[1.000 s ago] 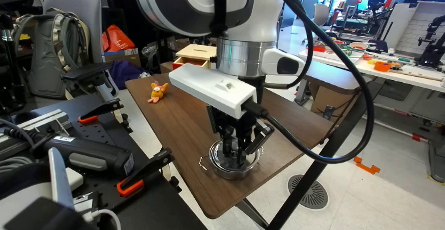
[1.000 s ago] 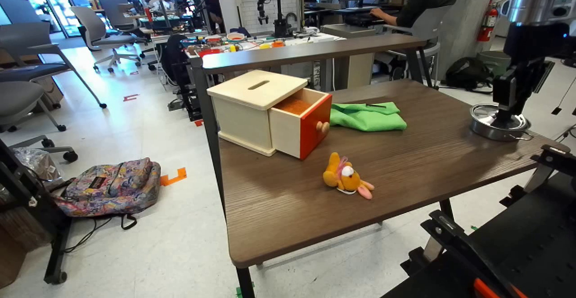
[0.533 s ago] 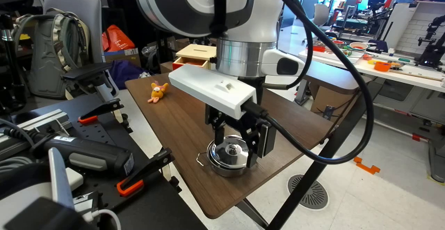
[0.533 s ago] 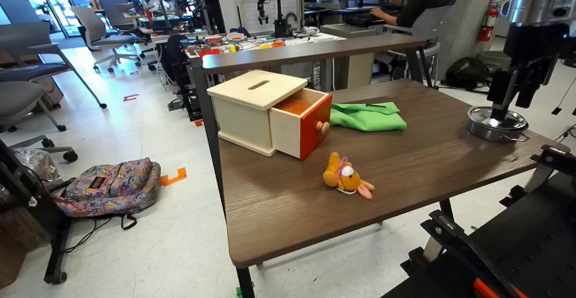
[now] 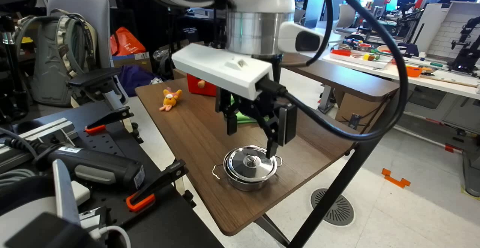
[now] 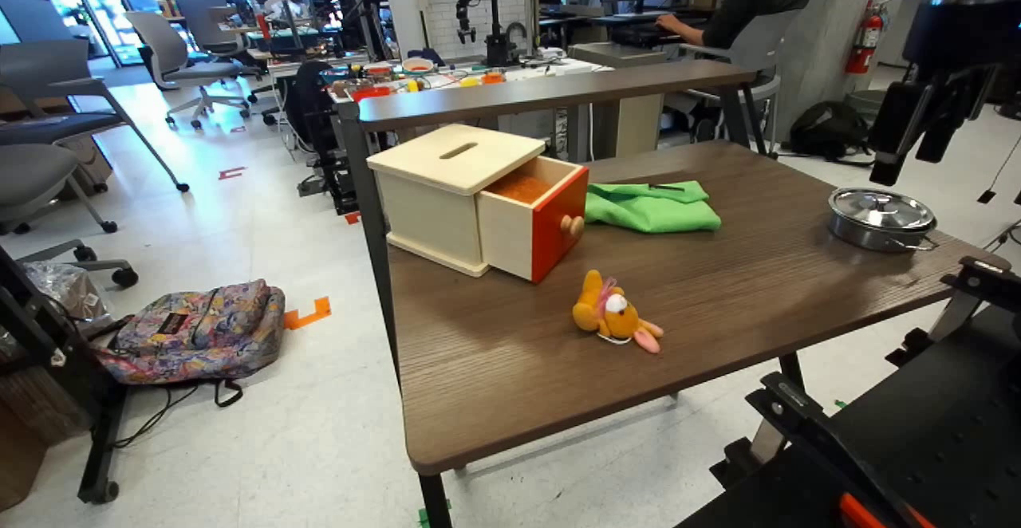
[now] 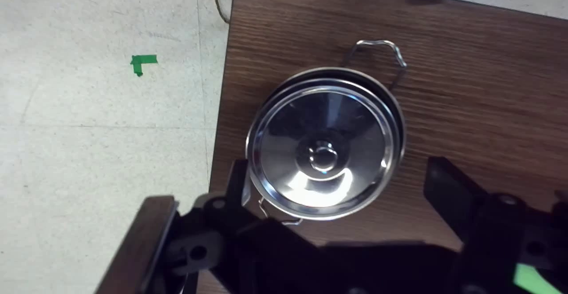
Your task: Pick up the lid from the table and put it on the pot.
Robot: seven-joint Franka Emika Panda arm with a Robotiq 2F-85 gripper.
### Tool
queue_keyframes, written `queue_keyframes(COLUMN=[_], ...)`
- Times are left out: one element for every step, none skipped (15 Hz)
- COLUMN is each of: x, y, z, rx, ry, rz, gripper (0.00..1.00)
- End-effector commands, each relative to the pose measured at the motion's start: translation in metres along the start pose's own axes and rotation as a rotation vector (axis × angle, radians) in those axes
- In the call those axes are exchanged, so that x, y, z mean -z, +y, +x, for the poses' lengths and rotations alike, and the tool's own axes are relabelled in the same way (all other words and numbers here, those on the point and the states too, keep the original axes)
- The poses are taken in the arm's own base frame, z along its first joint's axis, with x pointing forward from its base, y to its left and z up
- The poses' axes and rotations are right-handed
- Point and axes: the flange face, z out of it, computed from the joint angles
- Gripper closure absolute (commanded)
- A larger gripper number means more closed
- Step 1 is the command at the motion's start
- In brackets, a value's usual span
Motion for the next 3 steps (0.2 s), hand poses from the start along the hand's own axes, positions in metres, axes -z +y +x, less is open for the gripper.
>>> queue_keyframes(x=[0.013, 0.023, 0.025], y=[-0.003, -0.005, -0.005], z=[-0.004, -0.006, -0.007], rx=[0.010, 0.014, 0.014], ry=[0.017, 0.031, 0.034], rz=[0.010, 0.009, 0.008], gripper=[0.00, 0.00, 0.00])
